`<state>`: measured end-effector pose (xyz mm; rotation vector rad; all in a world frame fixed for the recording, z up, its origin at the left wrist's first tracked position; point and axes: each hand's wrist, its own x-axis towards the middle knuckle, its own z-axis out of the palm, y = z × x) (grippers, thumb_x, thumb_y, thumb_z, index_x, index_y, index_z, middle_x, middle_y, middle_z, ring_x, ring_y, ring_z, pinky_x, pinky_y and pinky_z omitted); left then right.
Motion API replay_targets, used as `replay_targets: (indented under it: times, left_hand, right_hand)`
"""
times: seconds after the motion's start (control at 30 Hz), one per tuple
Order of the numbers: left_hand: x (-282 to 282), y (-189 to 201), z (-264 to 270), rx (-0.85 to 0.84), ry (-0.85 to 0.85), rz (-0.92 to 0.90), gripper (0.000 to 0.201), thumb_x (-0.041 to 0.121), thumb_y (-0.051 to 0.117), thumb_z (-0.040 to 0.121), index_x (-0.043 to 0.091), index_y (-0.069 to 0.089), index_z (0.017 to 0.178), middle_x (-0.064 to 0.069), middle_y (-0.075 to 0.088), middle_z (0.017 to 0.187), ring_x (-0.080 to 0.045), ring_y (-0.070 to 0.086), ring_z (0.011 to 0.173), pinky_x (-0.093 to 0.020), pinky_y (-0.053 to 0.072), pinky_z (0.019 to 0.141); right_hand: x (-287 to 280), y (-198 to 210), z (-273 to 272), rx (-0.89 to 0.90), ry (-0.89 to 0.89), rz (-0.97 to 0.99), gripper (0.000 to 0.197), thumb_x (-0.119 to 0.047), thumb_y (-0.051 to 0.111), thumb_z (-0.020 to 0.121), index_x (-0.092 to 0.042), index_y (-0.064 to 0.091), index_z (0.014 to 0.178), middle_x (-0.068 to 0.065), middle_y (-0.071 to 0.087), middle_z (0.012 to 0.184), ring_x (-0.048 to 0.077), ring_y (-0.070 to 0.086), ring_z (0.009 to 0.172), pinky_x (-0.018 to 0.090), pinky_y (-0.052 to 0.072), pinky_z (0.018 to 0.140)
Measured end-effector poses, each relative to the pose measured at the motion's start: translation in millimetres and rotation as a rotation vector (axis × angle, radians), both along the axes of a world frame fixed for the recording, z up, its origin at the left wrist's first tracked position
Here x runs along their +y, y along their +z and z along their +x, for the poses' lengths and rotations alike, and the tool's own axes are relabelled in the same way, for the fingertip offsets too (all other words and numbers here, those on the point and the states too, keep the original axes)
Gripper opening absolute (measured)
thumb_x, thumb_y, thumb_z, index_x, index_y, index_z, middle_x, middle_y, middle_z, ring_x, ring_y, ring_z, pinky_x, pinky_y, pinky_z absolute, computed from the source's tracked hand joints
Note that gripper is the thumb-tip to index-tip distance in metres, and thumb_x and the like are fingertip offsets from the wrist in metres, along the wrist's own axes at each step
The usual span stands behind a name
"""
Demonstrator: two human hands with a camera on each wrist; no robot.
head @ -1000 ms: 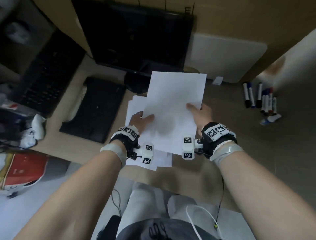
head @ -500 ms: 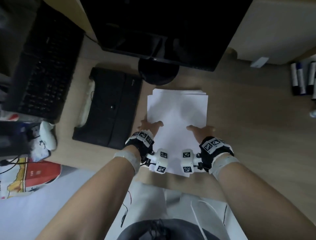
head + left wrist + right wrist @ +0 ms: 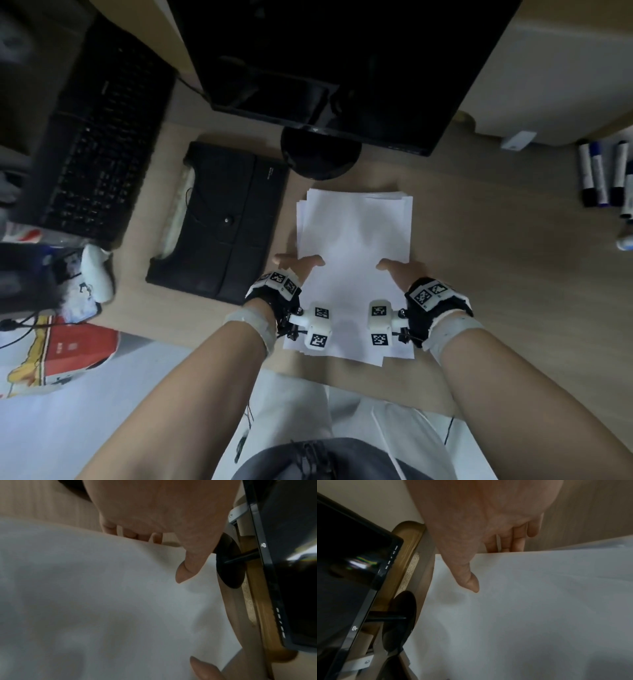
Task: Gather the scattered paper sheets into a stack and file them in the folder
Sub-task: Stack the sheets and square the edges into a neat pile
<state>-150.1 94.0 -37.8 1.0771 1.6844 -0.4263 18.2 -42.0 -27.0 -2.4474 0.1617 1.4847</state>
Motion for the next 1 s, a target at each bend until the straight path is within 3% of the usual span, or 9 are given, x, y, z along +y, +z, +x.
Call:
replay_targets:
  times: [0.1,0.27,0.37,0.47,0.57,0.7,0.77,0.9,1.0]
  left_hand:
    - [-15,-2,0,-0.067,0.017,-0.016,0.072,0.040,0.079,0.061,0.010,0.051,0.119,-0.004,0.062,0.110,-0.028,0.060,0.100,-0.037,0.048,0.090]
    - [-45,-2,20,0.065,0.000,0.060,0.100,0.056,0.064,0.056,0.013,0.029,0.139,-0.012,0.037,0.129,-0.032,0.044,0.104,-0.039,0.037,0.083]
    - [-57,8,32,0.046,0.068,0.062,0.080,0.039,0.068,0.075,0.004,0.025,0.134,-0.015,0.038,0.126,-0.034,0.049,0.105,-0.042,0.043,0.082]
    - [-62,10,34,0.074,0.159,0.094,0.065,0.039,0.067,0.074,0.009,0.023,0.112,-0.011,0.039,0.111,-0.027,0.048,0.089,-0.040,0.044,0.081]
    - [-62,12,32,0.159,0.101,0.099,0.083,0.051,0.064,0.064,0.013,0.028,0.128,-0.017,0.036,0.124,-0.040,0.047,0.108,-0.052,0.044,0.093]
    - [-59,6,31,0.067,0.077,0.080,0.096,0.054,0.067,0.057,0.008,0.037,0.135,-0.016,0.049,0.119,-0.037,0.056,0.106,-0.046,0.049,0.093]
    - [-51,4,28,0.033,0.064,0.066,0.080,0.046,0.068,0.070,0.002,0.042,0.131,-0.014,0.052,0.126,-0.034,0.056,0.113,-0.040,0.049,0.090]
    - [-38,8,19,0.013,0.037,0.001,0.070,0.044,0.066,0.066,0.003,0.053,0.121,-0.006,0.055,0.092,-0.025,0.056,0.077,-0.029,0.045,0.064]
    - [-32,8,18,0.000,0.031,-0.030,0.061,0.036,0.068,0.073,0.002,0.055,0.122,-0.006,0.057,0.091,-0.025,0.056,0.078,-0.028,0.043,0.062]
  right_hand:
    - [-9,2,-2,0.050,0.021,0.046,0.069,-0.043,0.069,0.080,-0.002,0.048,0.132,0.011,0.056,0.107,0.028,0.054,0.088,0.036,0.043,0.079]
    - [-25,8,4,0.101,0.052,0.094,0.053,-0.034,0.069,0.079,0.000,0.055,0.118,0.011,0.057,0.099,0.028,0.056,0.083,0.034,0.044,0.073]
    - [-37,9,11,0.139,0.071,0.109,0.035,-0.026,0.061,0.080,0.000,0.055,0.102,0.012,0.054,0.096,0.024,0.050,0.071,0.031,0.038,0.065]
    - [-48,14,16,0.197,0.066,0.112,0.050,-0.040,0.062,0.079,-0.004,0.057,0.113,0.011,0.060,0.103,0.025,0.054,0.074,0.031,0.041,0.063]
    - [-52,12,17,0.175,0.048,0.147,0.059,-0.044,0.062,0.079,-0.006,0.056,0.125,0.007,0.053,0.078,0.022,0.048,0.055,0.028,0.037,0.050]
    - [-48,10,11,0.161,-0.006,0.158,0.047,-0.039,0.071,0.077,-0.003,0.064,0.107,0.001,0.046,0.056,0.018,0.041,0.044,0.026,0.031,0.046]
    - [-43,9,10,0.175,-0.044,0.158,0.056,-0.047,0.073,0.073,-0.008,0.061,0.112,0.004,0.051,0.064,0.019,0.043,0.048,0.026,0.032,0.047]
    - [-33,-1,7,0.147,-0.183,0.236,0.078,-0.062,0.073,0.069,-0.011,0.058,0.127,0.007,0.063,0.110,0.018,0.051,0.063,0.027,0.040,0.058]
    - [-26,1,4,0.135,-0.112,0.254,0.063,-0.046,0.066,0.084,-0.012,0.054,0.135,0.010,0.059,0.118,0.016,0.047,0.057,0.025,0.037,0.050]
